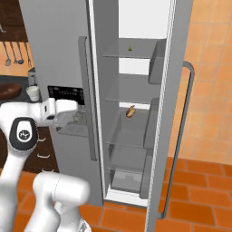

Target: Grab a lemon wedge from the fridge and one ice cube from the ice bowl, and put them in the glass of lemonade.

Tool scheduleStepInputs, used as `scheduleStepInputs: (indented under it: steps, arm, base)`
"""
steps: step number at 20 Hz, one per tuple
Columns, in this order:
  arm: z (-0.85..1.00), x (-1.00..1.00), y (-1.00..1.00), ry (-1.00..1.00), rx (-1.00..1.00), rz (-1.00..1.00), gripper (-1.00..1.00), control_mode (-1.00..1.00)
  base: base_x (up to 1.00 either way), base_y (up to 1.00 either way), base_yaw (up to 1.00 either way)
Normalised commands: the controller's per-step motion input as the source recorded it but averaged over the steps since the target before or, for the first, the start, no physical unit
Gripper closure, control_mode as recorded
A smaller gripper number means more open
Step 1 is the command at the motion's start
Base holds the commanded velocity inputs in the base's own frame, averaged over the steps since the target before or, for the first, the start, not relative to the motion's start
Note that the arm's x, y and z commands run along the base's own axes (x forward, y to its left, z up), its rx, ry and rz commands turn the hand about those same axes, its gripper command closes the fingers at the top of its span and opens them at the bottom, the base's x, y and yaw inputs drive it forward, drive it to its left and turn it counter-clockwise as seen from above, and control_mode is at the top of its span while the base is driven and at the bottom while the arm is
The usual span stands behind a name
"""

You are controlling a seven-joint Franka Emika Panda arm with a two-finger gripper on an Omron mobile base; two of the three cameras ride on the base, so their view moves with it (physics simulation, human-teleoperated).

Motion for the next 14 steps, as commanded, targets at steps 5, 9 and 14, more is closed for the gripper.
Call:
scheduleStepInputs:
  steps: [5, 9, 14]
  arm:
    - [-0.13, -0.59, 0.48, -0.22, 0.58, 0.11, -1.0, -1.0]
    - [-0.43, -0.46, -0.11, -0.12, 0.43, 0.6, -1.0, -1.0]
    - [-0.61, -0.08, 0.0, 0.0, 0.23, 0.56, -1.0, -1.0]
  base:
    - [0.0, 0.0, 0.0]
    - [0.0, 0.0, 0.0]
    - [0.0, 0.0, 0.0]
